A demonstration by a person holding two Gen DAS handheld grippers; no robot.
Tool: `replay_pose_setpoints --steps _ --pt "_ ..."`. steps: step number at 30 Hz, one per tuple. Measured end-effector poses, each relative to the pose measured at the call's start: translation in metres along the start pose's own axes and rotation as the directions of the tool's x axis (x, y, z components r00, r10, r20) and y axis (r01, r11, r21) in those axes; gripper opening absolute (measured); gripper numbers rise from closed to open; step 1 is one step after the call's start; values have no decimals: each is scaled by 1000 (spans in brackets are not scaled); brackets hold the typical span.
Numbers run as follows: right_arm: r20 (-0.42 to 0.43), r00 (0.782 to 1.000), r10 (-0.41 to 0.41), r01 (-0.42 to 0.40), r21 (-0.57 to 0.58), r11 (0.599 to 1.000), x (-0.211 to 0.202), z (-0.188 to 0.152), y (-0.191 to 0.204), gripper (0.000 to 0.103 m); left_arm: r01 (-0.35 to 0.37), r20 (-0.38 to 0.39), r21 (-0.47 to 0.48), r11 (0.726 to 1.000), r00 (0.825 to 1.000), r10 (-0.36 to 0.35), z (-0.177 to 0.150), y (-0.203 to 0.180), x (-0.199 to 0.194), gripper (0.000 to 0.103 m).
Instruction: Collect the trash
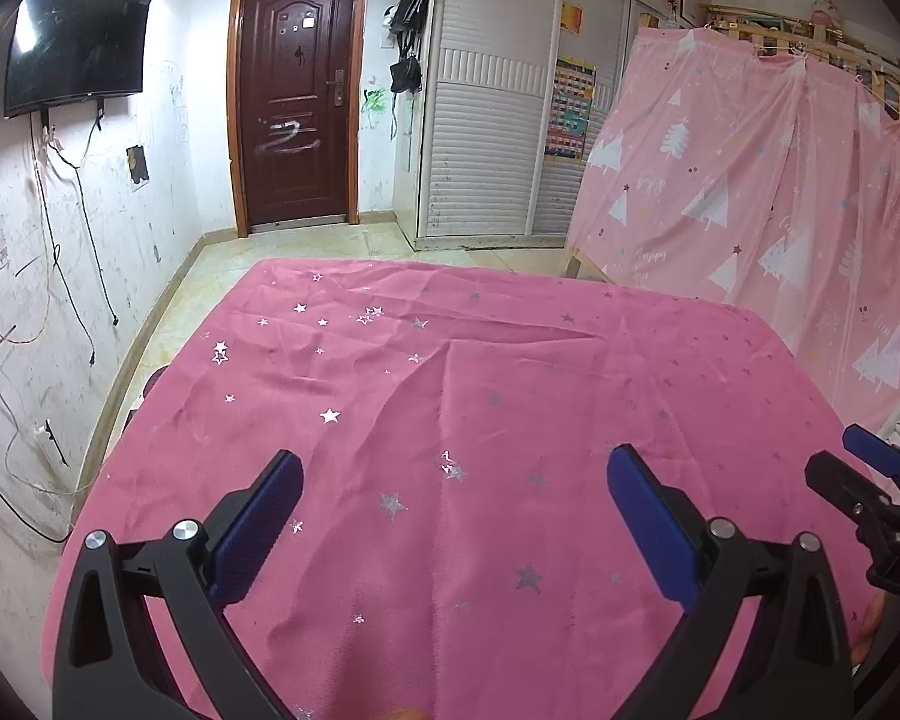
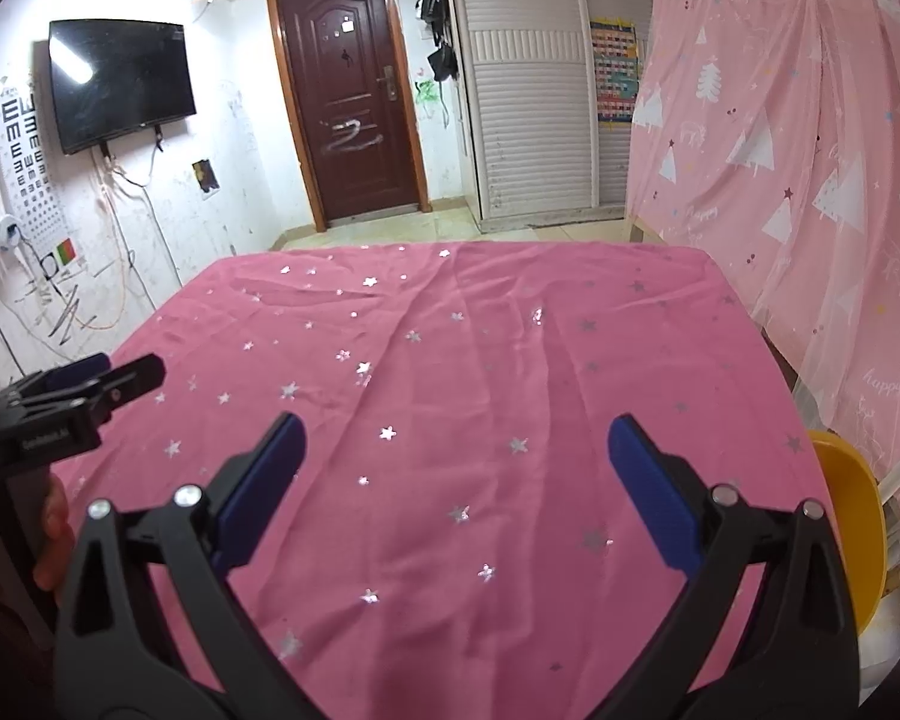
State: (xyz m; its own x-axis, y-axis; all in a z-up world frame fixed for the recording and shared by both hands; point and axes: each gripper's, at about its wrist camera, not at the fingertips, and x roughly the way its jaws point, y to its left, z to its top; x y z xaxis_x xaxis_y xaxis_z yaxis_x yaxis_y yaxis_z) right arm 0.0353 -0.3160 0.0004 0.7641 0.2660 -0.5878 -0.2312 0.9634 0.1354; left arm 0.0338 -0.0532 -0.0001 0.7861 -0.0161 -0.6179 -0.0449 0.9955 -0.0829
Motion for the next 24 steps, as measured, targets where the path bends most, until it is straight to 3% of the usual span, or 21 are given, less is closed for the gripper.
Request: replay_pose_setpoints --steps 24 --pt "-2 1000 2 -2 0 1000 1 1 -1 97 -2 -2 -1 1000 1000 2 -2 0 2 95"
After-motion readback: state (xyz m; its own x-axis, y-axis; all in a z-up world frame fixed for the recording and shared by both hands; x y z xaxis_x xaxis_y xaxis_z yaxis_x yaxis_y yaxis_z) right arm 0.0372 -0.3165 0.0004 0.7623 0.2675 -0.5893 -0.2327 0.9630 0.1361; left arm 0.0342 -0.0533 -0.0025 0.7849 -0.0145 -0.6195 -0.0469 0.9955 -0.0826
